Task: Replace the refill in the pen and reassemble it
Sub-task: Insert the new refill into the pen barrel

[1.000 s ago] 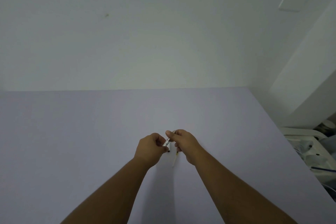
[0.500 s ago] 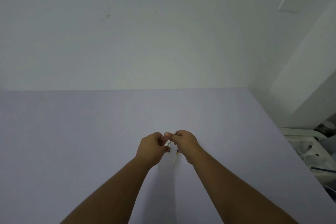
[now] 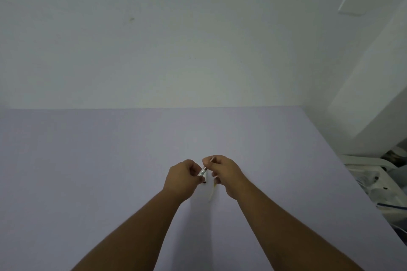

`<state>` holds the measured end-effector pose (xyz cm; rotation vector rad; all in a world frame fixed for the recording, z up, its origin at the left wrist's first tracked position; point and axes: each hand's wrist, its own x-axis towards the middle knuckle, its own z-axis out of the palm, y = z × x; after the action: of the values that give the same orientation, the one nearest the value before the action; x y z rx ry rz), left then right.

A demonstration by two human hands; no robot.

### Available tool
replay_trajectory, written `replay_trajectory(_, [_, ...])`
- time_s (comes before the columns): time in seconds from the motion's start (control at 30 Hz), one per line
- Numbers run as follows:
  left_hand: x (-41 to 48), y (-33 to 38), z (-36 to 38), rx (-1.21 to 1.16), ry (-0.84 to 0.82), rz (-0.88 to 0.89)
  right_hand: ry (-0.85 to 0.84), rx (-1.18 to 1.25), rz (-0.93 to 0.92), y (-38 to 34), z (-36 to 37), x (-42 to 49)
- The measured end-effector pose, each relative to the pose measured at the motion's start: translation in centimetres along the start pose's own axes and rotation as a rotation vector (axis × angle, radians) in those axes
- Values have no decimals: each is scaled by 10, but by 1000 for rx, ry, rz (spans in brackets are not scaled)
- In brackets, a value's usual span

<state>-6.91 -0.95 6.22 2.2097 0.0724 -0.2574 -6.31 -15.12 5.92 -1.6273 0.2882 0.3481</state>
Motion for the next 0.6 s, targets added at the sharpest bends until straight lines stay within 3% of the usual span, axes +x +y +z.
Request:
replay_trajectory(0.17, [0, 2, 1, 15, 8, 7, 120, -172, 4, -1, 4, 5])
replay_trajectory(0.3, [2, 3, -1, -4, 14, -5, 25, -19, -6, -1, 0, 3])
replay_trajectory(0.5, [1, -1, 4, 23, -18, -4, 35, -168, 26, -1, 1, 7])
replay_trajectory(0.6, [1, -2, 4, 10, 2, -22, -4, -87, 32, 1, -1, 6])
